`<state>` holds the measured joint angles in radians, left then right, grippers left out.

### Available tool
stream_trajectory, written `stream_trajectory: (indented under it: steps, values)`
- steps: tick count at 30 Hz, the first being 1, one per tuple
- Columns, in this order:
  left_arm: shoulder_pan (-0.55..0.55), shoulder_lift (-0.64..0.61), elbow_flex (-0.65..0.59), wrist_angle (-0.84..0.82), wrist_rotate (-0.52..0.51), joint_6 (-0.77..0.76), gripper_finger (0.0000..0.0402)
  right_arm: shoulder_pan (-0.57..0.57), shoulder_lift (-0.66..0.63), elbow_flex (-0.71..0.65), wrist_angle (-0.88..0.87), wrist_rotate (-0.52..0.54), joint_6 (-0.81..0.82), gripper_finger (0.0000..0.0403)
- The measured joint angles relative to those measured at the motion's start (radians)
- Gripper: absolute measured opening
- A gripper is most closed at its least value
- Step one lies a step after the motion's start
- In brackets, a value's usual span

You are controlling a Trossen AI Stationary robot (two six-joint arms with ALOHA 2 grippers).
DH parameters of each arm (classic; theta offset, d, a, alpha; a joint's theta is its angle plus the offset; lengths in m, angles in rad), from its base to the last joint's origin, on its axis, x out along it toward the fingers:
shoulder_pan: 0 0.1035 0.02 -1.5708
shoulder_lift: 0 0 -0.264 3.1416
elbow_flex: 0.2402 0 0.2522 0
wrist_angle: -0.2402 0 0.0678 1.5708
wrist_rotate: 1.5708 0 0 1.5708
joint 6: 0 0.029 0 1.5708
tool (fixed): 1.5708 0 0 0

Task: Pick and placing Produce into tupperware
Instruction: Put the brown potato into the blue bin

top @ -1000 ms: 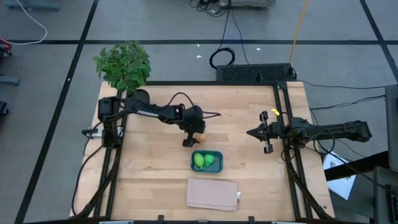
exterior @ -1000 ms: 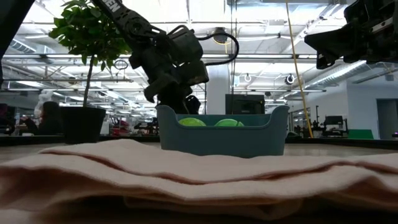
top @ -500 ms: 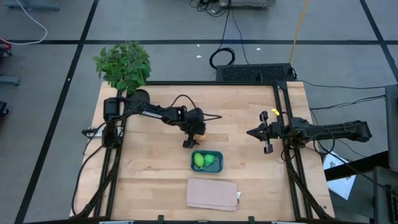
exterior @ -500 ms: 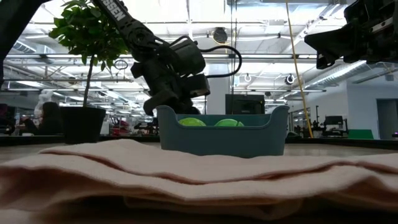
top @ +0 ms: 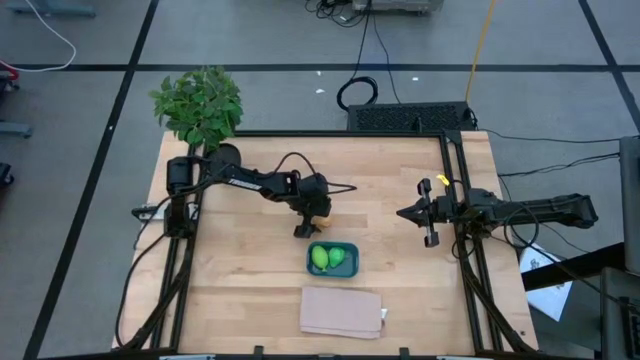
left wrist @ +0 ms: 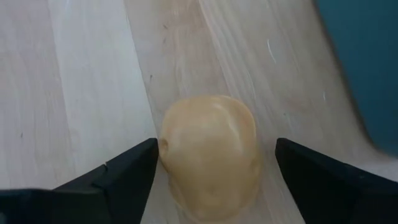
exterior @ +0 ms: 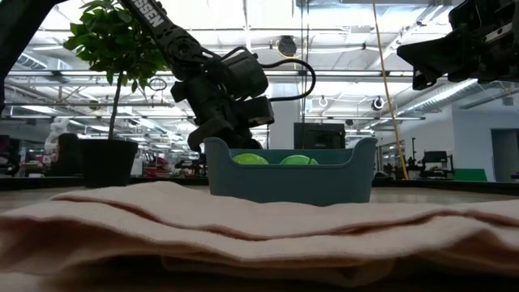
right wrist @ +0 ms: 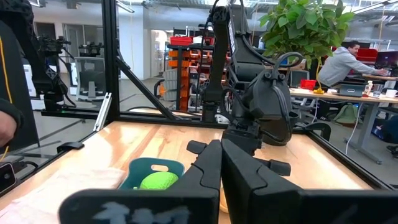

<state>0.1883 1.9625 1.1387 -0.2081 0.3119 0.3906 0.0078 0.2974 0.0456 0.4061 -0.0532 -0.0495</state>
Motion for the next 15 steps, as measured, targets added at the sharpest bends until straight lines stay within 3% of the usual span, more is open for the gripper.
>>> stream_trajectory:
  steps: [11,15]
  values:
    - [0.000,-0.001,0.000,-0.004,-0.026,-0.001,0.0204,0.000,0.000,0.000,0.000,0.000,0.000,0.0000]
    - [0.000,-0.002,0.000,-0.006,-0.032,-0.001,0.0177,0.000,0.000,0.000,0.000,0.000,0.000,0.0000]
